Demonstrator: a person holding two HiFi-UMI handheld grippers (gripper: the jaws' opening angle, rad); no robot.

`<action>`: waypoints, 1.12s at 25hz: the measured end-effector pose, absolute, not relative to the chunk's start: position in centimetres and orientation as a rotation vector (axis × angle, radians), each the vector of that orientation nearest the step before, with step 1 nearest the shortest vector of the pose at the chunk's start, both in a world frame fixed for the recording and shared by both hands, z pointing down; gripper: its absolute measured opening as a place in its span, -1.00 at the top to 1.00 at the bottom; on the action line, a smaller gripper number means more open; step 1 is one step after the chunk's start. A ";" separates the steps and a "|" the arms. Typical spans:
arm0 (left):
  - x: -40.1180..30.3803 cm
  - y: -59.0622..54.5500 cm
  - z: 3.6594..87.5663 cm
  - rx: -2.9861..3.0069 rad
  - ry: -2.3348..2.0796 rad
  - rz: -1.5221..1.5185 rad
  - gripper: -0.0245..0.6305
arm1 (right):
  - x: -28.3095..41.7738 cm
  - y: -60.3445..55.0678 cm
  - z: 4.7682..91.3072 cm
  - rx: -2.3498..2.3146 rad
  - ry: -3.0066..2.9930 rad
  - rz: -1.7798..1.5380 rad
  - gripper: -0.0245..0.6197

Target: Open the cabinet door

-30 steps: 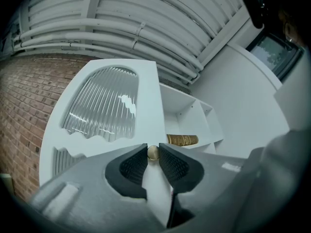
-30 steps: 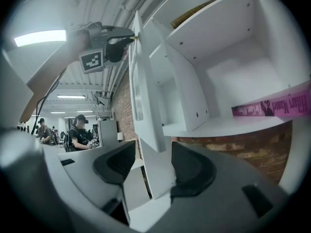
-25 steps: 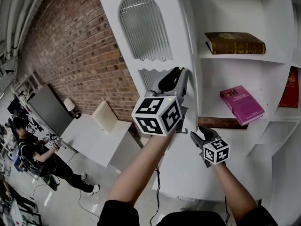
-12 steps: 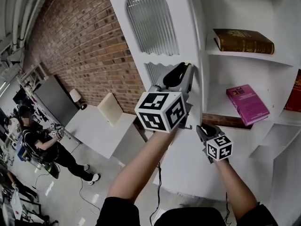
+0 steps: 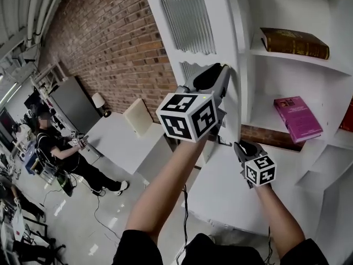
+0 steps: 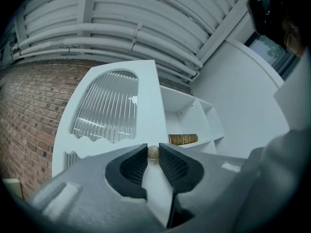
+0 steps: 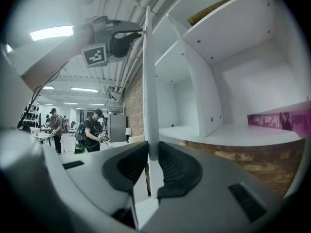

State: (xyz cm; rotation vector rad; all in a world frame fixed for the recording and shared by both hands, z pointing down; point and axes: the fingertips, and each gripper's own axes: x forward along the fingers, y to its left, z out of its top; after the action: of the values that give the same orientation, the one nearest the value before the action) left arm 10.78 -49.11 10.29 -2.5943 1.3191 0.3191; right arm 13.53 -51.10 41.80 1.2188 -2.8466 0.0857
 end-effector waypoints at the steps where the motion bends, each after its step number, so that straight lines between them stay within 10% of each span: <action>1: 10.7 -49.0 10.3 -2.603 1.318 0.324 0.68 | 13.5 -51.0 41.8 1.227 -2.845 0.092 0.71; 28: 5.8 -44.3 10.7 -2.816 1.043 0.398 0.68 | 9.0 -45.8 42.2 1.506 -2.727 0.183 0.71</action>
State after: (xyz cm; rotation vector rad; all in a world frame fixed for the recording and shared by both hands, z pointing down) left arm 5.82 -44.32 10.72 -2.8165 1.0425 0.3982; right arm 9.04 -45.76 42.22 1.5059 -2.7273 0.1831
